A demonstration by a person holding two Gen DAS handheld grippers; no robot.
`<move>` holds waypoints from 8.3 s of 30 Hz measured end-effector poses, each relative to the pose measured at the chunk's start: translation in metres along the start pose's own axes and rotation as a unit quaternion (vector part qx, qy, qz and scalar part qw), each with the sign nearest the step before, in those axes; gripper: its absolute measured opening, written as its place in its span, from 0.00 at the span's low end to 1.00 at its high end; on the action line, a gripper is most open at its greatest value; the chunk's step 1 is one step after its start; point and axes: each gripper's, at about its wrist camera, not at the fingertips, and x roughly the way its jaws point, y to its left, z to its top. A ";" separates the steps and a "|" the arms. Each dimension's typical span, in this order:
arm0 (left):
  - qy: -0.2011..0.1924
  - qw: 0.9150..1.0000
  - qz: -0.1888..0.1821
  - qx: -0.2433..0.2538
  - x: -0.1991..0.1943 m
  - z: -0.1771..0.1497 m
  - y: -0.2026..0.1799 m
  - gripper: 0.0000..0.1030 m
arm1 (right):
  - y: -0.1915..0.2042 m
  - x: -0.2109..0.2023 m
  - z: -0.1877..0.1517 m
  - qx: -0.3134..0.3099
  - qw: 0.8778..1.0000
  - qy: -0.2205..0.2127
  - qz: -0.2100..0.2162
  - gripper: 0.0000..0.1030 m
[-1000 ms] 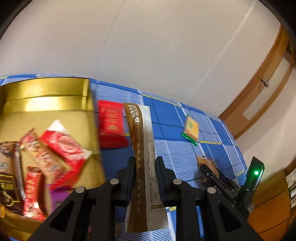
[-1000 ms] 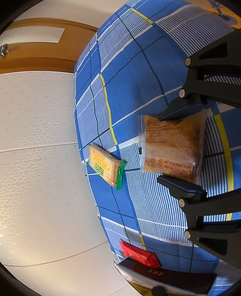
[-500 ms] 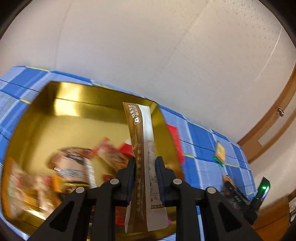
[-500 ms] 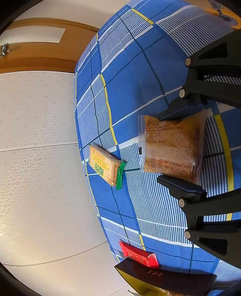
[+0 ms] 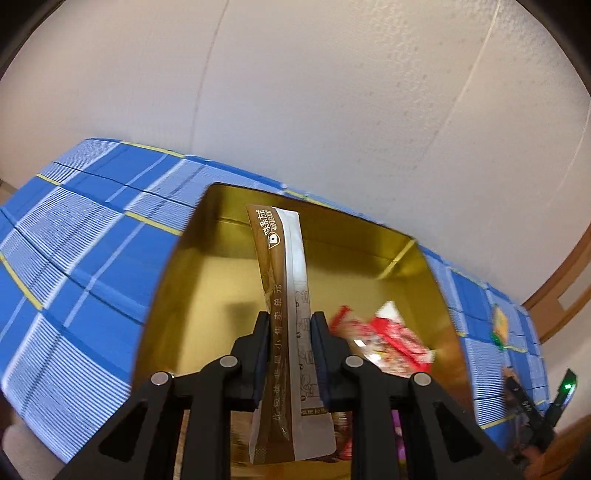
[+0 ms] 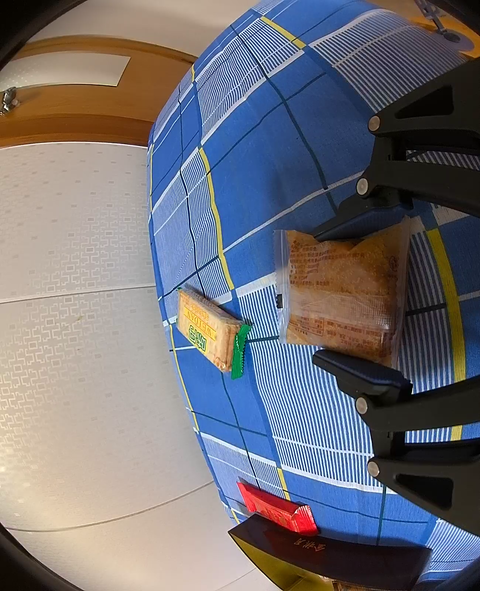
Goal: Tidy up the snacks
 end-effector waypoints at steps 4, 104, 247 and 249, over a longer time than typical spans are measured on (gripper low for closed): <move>0.012 0.999 0.028 0.020 0.008 0.002 0.006 0.21 | 0.000 0.000 0.000 0.000 1.000 0.000 0.000 0.59; -0.019 0.996 -0.025 0.083 -0.040 -0.071 -0.039 0.26 | 0.346 0.017 0.029 -0.375 0.910 0.036 0.172 0.58; 0.114 0.967 0.030 0.226 0.141 -0.045 -0.301 0.50 | 0.014 0.061 0.051 0.004 0.999 0.044 0.019 0.47; 0.110 0.968 0.029 0.222 0.143 -0.044 -0.300 0.50 | 0.014 0.061 0.051 0.004 0.999 0.044 0.019 0.47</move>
